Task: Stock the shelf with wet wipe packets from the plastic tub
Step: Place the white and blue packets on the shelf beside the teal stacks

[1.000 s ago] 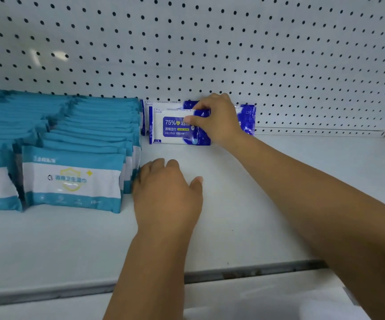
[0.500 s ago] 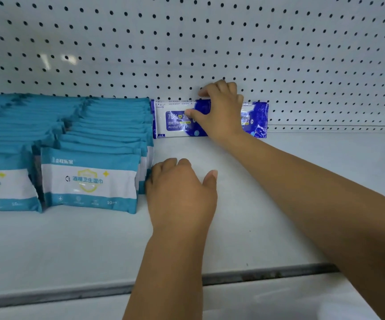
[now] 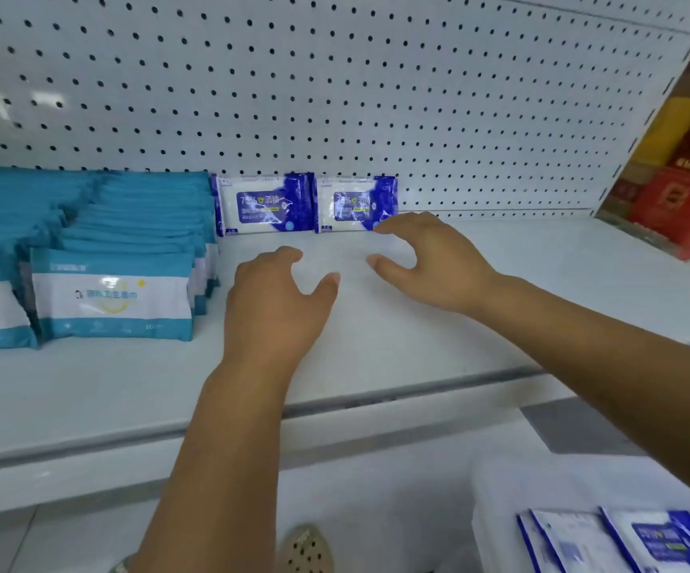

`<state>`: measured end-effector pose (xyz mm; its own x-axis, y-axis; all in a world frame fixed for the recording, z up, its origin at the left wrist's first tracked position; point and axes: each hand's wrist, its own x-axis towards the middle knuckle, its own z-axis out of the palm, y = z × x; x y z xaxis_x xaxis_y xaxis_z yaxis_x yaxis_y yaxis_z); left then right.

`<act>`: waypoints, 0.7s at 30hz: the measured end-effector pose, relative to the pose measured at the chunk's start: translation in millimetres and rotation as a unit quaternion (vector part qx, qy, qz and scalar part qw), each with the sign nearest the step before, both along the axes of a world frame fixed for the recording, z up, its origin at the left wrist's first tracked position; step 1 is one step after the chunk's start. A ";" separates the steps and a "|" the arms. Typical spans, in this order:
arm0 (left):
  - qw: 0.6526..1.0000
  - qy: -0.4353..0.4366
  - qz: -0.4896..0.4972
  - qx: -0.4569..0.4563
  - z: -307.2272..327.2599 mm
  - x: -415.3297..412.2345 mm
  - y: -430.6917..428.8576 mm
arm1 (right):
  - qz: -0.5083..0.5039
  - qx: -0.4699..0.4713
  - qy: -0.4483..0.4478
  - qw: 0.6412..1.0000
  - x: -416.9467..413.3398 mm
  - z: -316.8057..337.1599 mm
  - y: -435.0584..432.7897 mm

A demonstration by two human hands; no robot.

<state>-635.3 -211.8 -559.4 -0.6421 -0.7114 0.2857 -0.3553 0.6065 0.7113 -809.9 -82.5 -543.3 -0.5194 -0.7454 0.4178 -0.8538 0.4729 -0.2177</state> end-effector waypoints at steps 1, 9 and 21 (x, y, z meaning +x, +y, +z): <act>1.000 0.006 -0.022 -0.013 1.4 2.3 6.2 | -0.008 0.009 -0.009 1.000 5.8 1.3 17.2; 0.964 0.083 -0.246 -0.063 1.5 10.6 106.7 | -0.146 -0.024 -0.029 0.989 69.1 4.5 179.0; 0.866 -0.019 -0.499 -0.036 -71.8 -1.8 231.3 | -0.376 -0.071 -0.133 0.914 175.0 -57.3 371.4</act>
